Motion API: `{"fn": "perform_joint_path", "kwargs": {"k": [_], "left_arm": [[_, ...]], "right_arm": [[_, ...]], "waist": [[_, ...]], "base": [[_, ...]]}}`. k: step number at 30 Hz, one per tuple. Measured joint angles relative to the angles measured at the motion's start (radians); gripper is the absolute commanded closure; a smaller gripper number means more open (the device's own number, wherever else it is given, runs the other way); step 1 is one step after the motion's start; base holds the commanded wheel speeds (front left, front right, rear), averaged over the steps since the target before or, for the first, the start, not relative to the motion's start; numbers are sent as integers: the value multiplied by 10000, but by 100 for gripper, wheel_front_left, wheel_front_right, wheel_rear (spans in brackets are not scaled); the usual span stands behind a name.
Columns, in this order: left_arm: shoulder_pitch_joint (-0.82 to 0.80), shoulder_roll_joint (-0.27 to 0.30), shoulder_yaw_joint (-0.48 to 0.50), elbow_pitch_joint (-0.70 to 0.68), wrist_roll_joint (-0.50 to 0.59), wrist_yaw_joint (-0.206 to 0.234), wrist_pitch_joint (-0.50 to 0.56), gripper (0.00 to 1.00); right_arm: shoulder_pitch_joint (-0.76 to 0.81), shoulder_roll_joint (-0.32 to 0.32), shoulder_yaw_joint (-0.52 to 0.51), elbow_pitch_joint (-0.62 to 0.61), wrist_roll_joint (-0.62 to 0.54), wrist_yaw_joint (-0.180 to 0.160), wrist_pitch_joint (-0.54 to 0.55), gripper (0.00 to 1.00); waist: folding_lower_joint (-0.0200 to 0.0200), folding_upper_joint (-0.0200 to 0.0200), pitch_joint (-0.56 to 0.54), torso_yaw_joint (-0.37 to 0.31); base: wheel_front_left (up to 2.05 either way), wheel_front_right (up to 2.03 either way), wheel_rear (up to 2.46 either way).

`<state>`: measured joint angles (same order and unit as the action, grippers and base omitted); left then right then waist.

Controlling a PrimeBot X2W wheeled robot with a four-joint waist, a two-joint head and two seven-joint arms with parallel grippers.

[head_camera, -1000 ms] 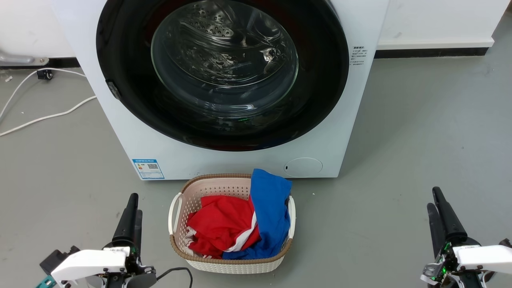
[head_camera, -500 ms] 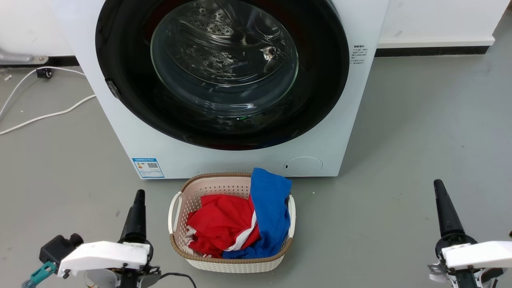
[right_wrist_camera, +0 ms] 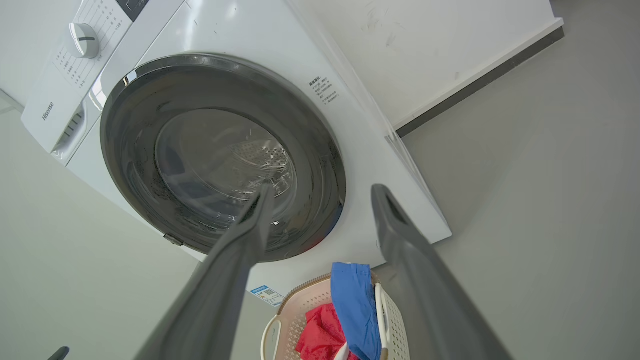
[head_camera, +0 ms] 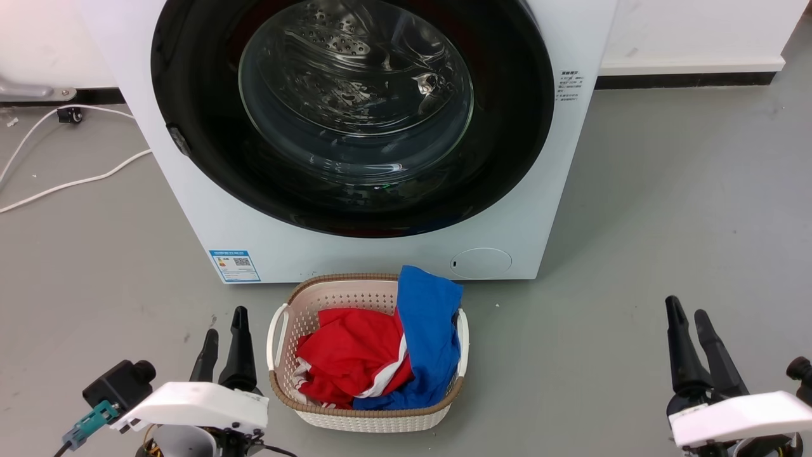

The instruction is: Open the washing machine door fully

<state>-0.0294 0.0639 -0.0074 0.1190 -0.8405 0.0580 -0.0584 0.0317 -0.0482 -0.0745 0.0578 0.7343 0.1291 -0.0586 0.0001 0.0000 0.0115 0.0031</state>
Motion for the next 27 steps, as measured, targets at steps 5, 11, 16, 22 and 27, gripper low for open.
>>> {"fn": "perform_joint_path", "kwargs": {"k": [5, 11, 16, 22, 27], "left_arm": [[21, 157, -301, -125, 663, 226, -165, 0], [73, 268, -591, -244, 1340, 395, -347, 0], [141, 337, -788, -353, 1864, 431, -512, 0], [234, 368, -913, -506, 2566, 426, -696, 0], [329, 366, -984, -600, 3091, 391, -838, 0]], "right_arm": [[140, 0, 44, -36, -821, 0, -163, 0], [254, 0, 31, -117, -1605, 0, -353, 0], [389, -2, 8, -226, -2071, 0, -500, 0], [545, -2, -23, -380, -2744, 0, -704, 0], [641, -2, -31, -481, -3164, 0, -830, 0]], "waist": [[0, 0, 2, 1], [0, 0, 5, 4], [0, 0, 8, 13], [0, 0, 5, 22], [-1, 0, -3, 13]], "base": [[0, 0, 0], [0, 0, 0], [0, 0, 0], [0, 0, 0], [0, 0, 0]]}}
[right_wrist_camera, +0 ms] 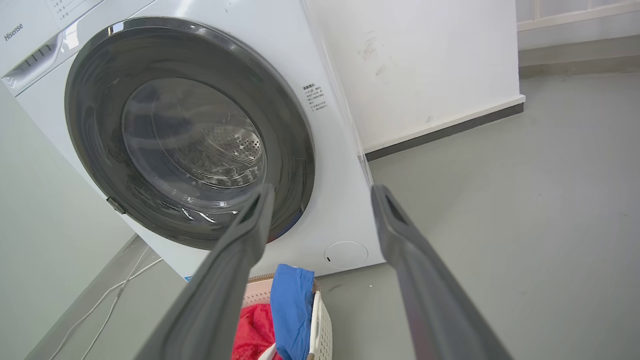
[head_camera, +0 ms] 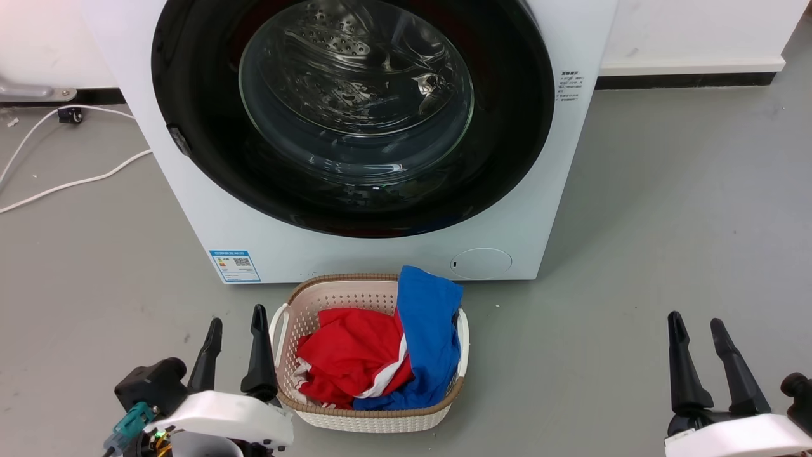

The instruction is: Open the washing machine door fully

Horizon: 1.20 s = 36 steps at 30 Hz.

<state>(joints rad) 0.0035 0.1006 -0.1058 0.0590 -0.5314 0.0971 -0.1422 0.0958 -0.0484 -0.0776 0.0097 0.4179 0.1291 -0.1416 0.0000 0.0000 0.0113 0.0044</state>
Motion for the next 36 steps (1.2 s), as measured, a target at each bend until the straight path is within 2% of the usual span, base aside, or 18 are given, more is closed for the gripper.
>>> {"fn": "perform_joint_path", "kwargs": {"k": [36], "left_arm": [[543, -435, 136, -25, 3137, -535, -821, 0]], "right_arm": [[638, -2, -50, -554, -2529, 2, -832, 0]], "waist": [[0, 0, -53, 64]], "base": [[0, 0, 0]]}}
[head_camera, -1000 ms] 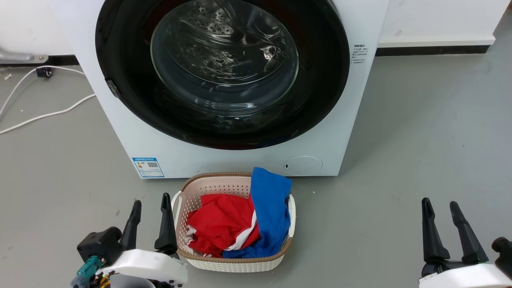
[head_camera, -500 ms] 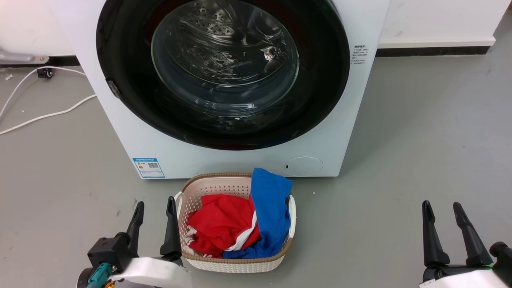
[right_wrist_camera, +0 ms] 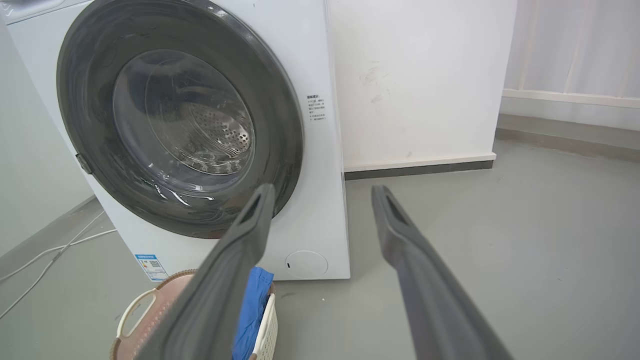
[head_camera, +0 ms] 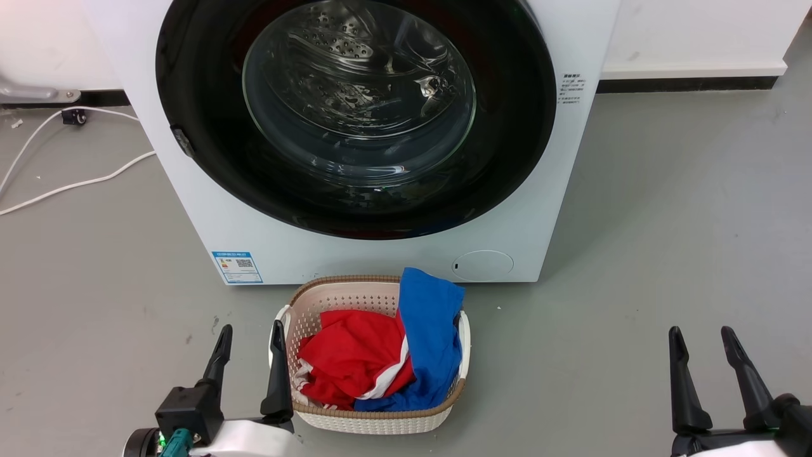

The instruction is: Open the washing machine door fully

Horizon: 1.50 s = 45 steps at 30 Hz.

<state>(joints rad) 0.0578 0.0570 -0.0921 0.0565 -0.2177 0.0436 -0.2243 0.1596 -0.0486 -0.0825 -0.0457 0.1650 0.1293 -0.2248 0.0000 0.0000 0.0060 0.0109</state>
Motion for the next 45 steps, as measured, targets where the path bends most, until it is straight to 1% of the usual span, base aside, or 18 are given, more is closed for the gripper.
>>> {"fn": "perform_joint_path", "kwargs": {"k": [12, 23, 41, 43, 45], "left_arm": [[106, -56, 155, 79, 410, -259, -199, 0], [199, -59, 148, 128, 652, -217, -374, 0], [217, -61, 163, 518, 447, -140, -385, 0], [217, -61, 155, 539, 449, -127, -385, 0], [217, -61, 157, 562, 449, -113, -385, 0]], "right_arm": [[185, -2, -25, -63, -548, 2, -213, 0], [314, -2, -33, -213, -1062, 15, -376, 0], [315, -4, 10, -36, -903, 15, -378, 0], [315, -4, 36, 19, -775, 15, -378, 0], [314, -2, 44, 84, -257, 15, -378, 0]], "waist": [[0, 0, 14, 30], [0, 0, 21, 8], [0, 0, 41, 38], [0, 0, 40, 38], [0, 0, 37, 38]], "base": [[0, 0, 0], [0, 0, 0], [0, 0, 0], [0, 0, 0], [0, 0, 0]]}}
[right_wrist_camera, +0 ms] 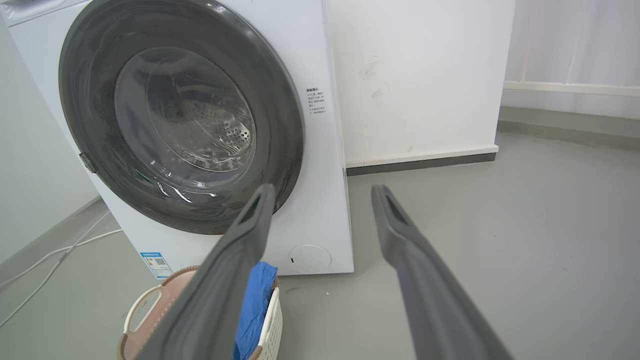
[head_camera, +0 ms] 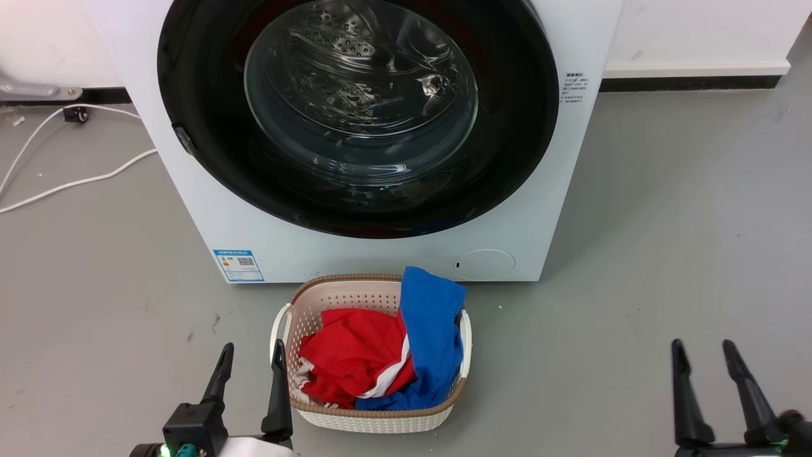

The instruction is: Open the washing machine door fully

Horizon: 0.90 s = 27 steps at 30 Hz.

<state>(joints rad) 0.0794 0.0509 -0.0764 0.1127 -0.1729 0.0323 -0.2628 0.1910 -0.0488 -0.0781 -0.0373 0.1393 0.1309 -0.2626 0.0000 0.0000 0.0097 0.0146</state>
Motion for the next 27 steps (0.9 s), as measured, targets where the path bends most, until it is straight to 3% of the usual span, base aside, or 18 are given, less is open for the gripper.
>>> {"fn": "perform_joint_path", "kwargs": {"k": [6, 11, 16, 27], "left_arm": [[0, 0, 27, 56, 17, 29, 0, 0], [0, 0, 33, 92, 27, 29, -2, 0], [0, -2, 61, 132, 27, 23, 0, 0], [2, -2, 125, 128, 127, 17, 0, 0]], "right_arm": [[-73, -2, -36, 59, 2301, -2, 0, 0], [-154, -4, -115, 100, 5365, -2, -2, 0], [-187, -12, 476, 215, 8364, -2, -6, 0], [-116, -40, 1185, -550, 12427, -2, -8, 0]], "waist": [[0, 0, -19, -23], [-1, 1, -42, -27], [0, 0, -76, -20], [0, 0, -125, -3]], "base": [[0, 0, 0], [0, 0, 0], [0, 0, 0], [0, 0, 0]]}}
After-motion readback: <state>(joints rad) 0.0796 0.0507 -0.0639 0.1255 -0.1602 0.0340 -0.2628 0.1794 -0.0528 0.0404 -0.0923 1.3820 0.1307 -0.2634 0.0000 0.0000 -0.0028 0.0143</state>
